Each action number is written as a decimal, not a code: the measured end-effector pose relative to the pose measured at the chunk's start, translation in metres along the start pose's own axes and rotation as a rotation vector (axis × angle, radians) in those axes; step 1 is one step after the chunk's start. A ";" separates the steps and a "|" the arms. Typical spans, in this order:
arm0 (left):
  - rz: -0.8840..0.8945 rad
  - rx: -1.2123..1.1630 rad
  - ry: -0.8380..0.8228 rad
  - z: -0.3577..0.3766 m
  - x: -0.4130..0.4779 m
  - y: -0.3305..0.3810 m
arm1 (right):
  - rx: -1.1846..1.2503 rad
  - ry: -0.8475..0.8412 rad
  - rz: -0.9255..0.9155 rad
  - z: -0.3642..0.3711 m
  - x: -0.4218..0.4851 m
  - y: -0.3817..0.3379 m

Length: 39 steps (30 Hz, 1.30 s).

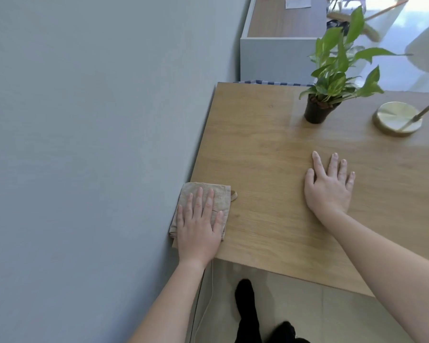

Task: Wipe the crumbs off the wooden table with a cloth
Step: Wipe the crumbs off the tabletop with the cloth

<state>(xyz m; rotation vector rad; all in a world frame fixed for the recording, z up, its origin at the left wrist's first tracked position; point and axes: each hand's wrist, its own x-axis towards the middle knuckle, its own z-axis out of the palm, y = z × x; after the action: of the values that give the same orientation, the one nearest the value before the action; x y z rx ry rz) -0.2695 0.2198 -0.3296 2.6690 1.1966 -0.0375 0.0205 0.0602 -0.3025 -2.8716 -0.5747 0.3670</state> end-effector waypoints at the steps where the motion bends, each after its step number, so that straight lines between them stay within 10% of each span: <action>1: -0.004 0.004 0.003 0.002 -0.012 -0.003 | 0.006 -0.007 -0.016 0.001 -0.005 0.002; 22: 0.115 -0.151 -0.194 0.005 -0.098 0.130 | 0.180 -0.090 -0.276 -0.003 -0.130 0.115; 26: 0.115 -0.404 -0.080 -0.023 -0.074 0.087 | 0.262 -0.061 -0.234 -0.001 -0.149 0.088; 39: 0.094 -0.146 0.008 -0.012 -0.021 -0.008 | 0.016 -0.076 -0.317 0.066 -0.194 -0.061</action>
<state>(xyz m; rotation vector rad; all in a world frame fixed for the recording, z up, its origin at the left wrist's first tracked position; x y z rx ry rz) -0.2906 0.2120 -0.3175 2.5953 1.0329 0.0725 -0.1929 0.0465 -0.3115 -2.6972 -1.0170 0.4266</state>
